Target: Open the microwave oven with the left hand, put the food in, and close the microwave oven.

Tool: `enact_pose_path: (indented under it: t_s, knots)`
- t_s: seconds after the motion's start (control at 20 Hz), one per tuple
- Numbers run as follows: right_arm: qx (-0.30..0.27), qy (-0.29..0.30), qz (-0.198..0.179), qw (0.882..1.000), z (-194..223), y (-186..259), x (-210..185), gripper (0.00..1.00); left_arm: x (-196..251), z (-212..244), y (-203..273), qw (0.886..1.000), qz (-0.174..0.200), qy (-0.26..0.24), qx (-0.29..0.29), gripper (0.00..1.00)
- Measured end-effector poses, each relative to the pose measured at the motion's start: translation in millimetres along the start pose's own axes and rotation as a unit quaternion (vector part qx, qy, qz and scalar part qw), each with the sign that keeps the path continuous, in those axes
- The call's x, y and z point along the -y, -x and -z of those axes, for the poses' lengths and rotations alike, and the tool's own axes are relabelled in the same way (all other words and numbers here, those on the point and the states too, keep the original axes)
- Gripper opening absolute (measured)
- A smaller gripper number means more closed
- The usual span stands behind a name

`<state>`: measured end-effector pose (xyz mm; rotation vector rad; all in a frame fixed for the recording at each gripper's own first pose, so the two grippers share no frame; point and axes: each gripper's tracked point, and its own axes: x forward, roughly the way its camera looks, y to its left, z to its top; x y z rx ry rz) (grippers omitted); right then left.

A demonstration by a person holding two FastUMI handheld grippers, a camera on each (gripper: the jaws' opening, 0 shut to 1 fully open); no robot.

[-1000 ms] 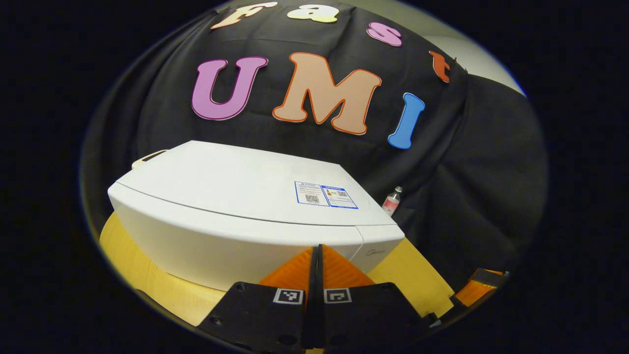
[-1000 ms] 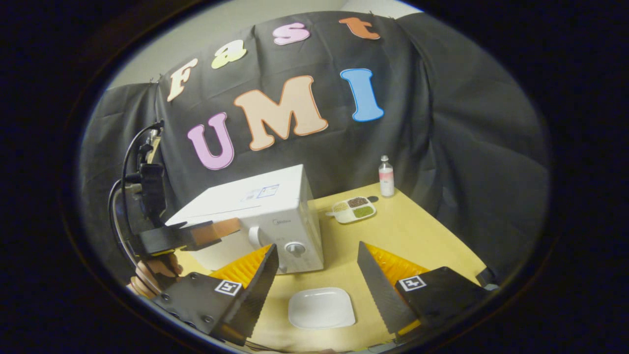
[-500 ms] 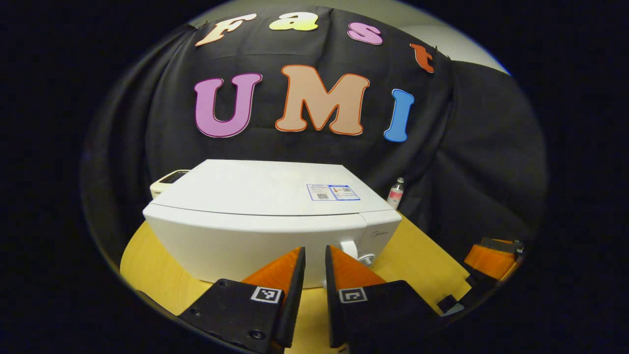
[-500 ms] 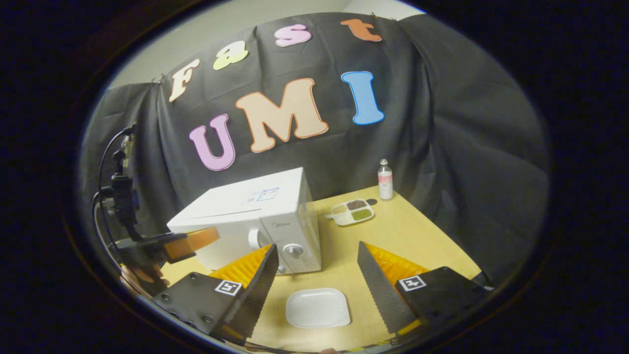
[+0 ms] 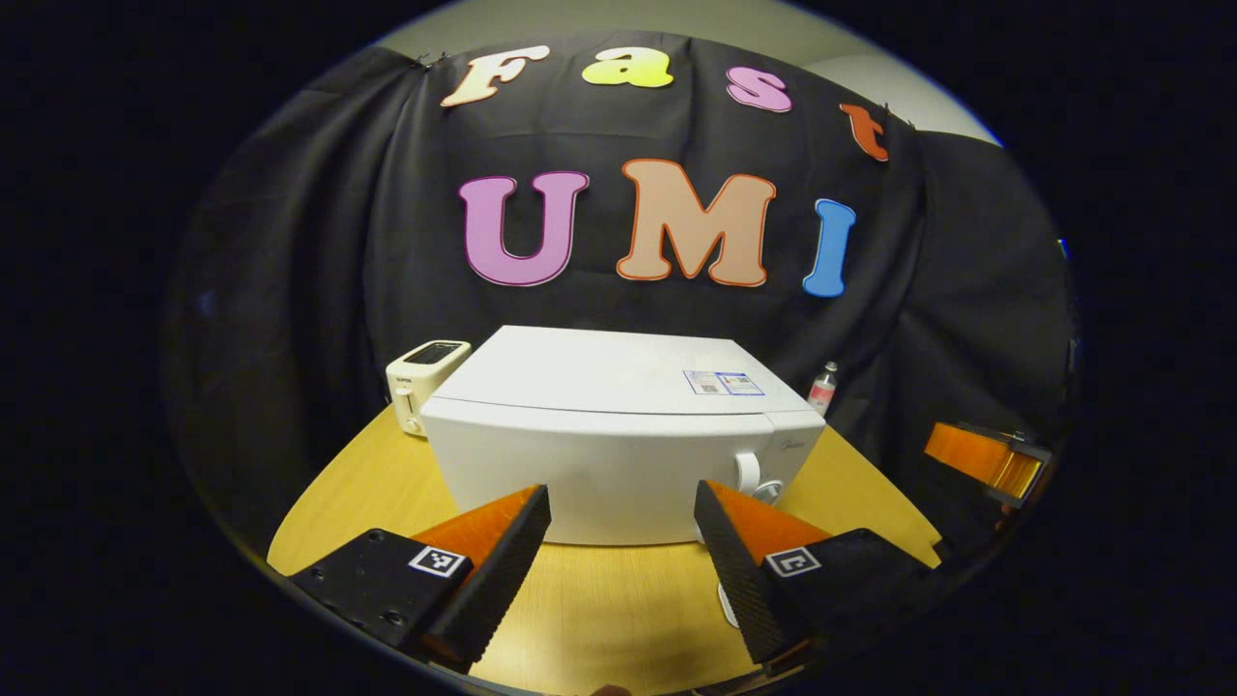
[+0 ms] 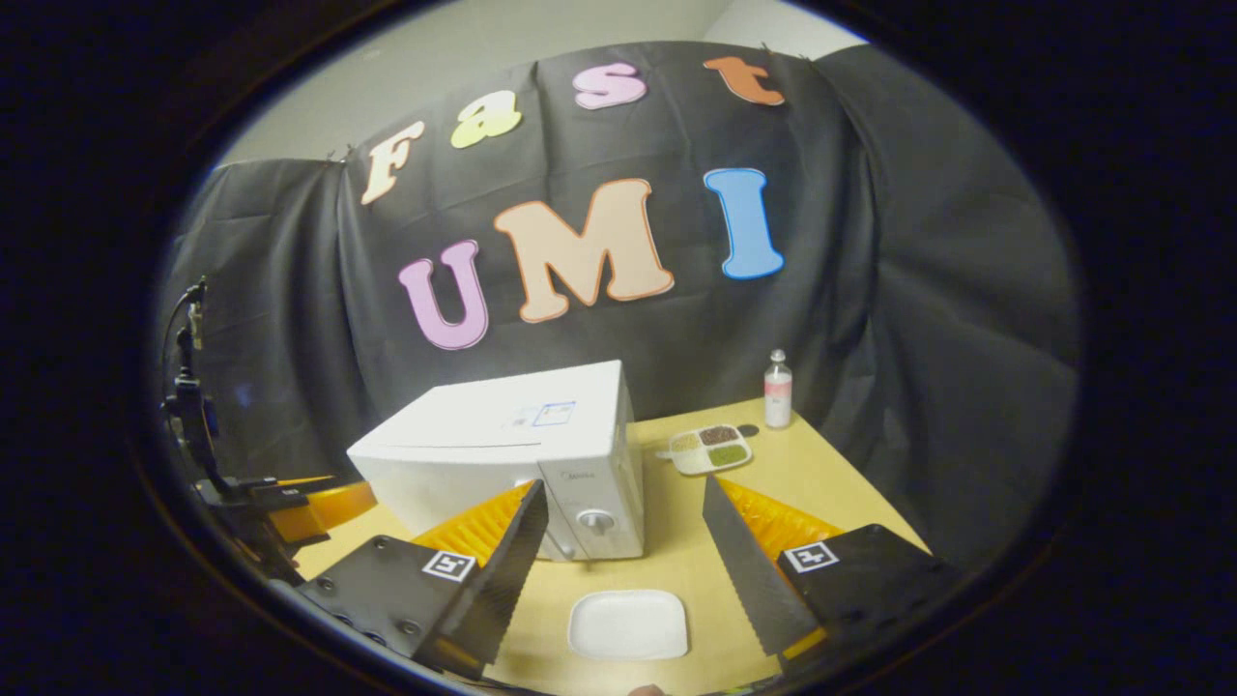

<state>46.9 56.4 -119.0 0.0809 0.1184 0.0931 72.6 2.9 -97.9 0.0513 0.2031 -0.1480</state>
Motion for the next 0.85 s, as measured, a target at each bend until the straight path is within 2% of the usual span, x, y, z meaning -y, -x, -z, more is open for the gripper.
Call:
enact_pose_path:
  t_s: [0.1, 0.15, 0.25, 0.45, 0.6, 0.65, 0.7, 0.75, 0.85]
  knots:
    - [0.020, 0.010, -0.007, 1.000, -18.5, 2.7, -6.4, 0.99, -8.5, -12.1, 7.3, 1.000, -0.016, 0.010, 0.015, 0.97]
    - [0.030, 0.018, -0.009, 0.999, -27.1, 5.0, -7.9, 0.91, -15.1, -19.2, 11.0, 0.999, -0.028, 0.009, 0.020, 0.97]
    - [0.051, 0.038, -0.007, 0.998, -43.6, 9.7, -8.3, 0.91, -22.1, -30.8, 18.9, 0.998, -0.044, -0.001, 0.036, 0.97]
    - [0.074, 0.045, -0.003, 0.996, -60.7, 20.9, -7.8, 0.91, -19.1, -38.2, 21.7, 0.998, -0.043, -0.019, 0.047, 0.96]
    - [0.086, 0.040, 0.007, 0.995, -68.5, 24.4, -2.7, 0.91, -12.4, -33.5, 19.0, 0.998, -0.037, -0.009, 0.042, 0.96]
    - [0.086, 0.039, 0.009, 0.995, -70.2, 25.9, -1.5, 0.99, -10.3, -31.5, 18.6, 0.999, -0.034, -0.008, 0.039, 0.96]
    - [0.087, 0.037, 0.011, 0.995, -71.4, 26.7, -0.2, 0.99, -8.2, -31.3, 17.7, 0.999, -0.031, -0.009, 0.036, 0.96]
    - [0.089, 0.036, 0.012, 0.995, -73.4, 27.5, 0.9, 0.90, -6.7, -32.0, 18.0, 0.999, -0.030, -0.011, 0.036, 0.96]
    - [0.091, 0.035, 0.016, 0.995, -75.2, 28.6, 4.4, 0.91, -4.1, -30.9, 18.1, 0.999, -0.026, -0.018, 0.035, 0.97]
